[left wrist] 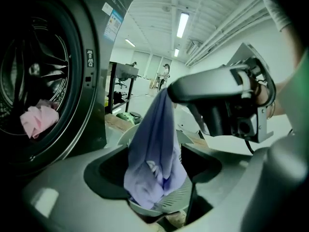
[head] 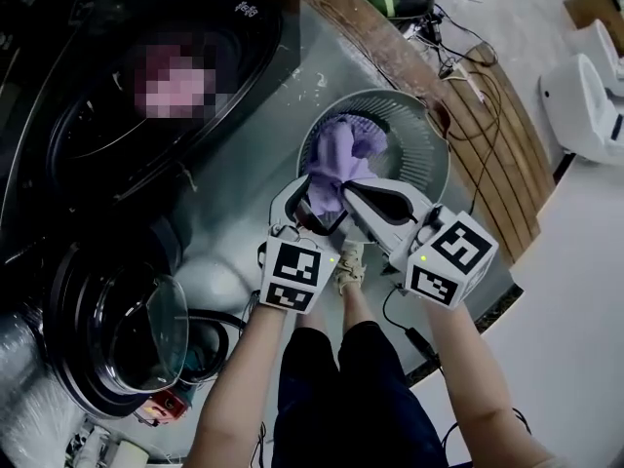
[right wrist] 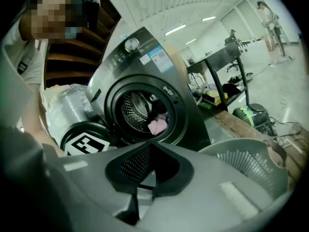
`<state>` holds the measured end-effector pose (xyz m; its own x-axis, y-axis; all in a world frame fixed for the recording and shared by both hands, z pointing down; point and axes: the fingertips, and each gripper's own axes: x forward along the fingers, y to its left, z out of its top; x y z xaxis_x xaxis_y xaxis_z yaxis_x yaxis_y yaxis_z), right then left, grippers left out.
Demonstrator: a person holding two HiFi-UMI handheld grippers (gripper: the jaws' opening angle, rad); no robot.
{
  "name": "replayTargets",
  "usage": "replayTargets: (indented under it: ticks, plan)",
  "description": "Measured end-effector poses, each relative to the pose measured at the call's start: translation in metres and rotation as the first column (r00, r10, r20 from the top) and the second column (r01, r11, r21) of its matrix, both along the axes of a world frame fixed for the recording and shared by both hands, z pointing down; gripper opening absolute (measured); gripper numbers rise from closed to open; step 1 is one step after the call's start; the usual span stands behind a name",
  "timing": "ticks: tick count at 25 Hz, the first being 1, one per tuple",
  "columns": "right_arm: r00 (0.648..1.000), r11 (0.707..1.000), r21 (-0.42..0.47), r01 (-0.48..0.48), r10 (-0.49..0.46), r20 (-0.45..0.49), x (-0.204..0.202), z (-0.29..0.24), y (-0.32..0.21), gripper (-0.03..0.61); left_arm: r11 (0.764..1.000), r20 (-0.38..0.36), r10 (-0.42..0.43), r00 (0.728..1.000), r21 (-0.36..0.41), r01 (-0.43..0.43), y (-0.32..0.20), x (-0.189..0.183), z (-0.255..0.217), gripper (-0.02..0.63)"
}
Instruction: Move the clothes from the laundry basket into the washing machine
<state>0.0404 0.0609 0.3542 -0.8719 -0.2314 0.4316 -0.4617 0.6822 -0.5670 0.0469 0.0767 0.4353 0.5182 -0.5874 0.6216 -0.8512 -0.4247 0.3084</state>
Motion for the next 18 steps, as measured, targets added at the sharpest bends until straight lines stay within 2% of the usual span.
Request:
replayTargets:
  ticks: [4,5,7,8,11,15,18]
  plan:
    - [0.993,0.998,0.059,0.019,-0.025,0.111,-0.015,-0.048,0.002,0.028,0.998,0.042,-0.019,0.999,0.058,0.016,-0.017,-0.006,-0.016,0.313]
    - [0.991,0.997,0.073,0.016,-0.026,0.129,-0.016,-0.055,0.001,0.028,0.997,0.055,-0.033,0.998,0.073,0.029,-0.02,-0.01,-0.019,0.268]
    - [0.989,0.996,0.086,0.009,-0.022,0.148,-0.014,-0.062,0.0,0.028,0.995,0.07,-0.061,0.996,0.088,0.055,-0.024,-0.019,-0.022,0.124]
    - [0.988,0.996,0.088,0.003,-0.017,0.152,-0.011,-0.061,-0.001,0.028,0.994,0.073,-0.068,0.995,0.088,0.062,-0.024,-0.023,-0.023,0.083]
    - [0.991,0.996,0.087,-0.03,0.019,0.133,0.0,-0.047,-0.008,0.029,0.995,0.084,-0.083,0.993,0.069,0.078,-0.027,-0.036,-0.019,0.061]
    - [0.998,0.995,0.079,-0.055,0.052,0.041,0.008,-0.011,-0.011,0.034,0.989,0.138,-0.146,0.98,0.044,0.141,-0.027,-0.067,-0.012,0.056]
    - [0.998,0.997,0.05,-0.053,0.054,-0.027,0.007,0.017,-0.009,0.097,0.985,0.189,-0.17,0.967,0.033,0.167,-0.024,-0.091,-0.014,0.055]
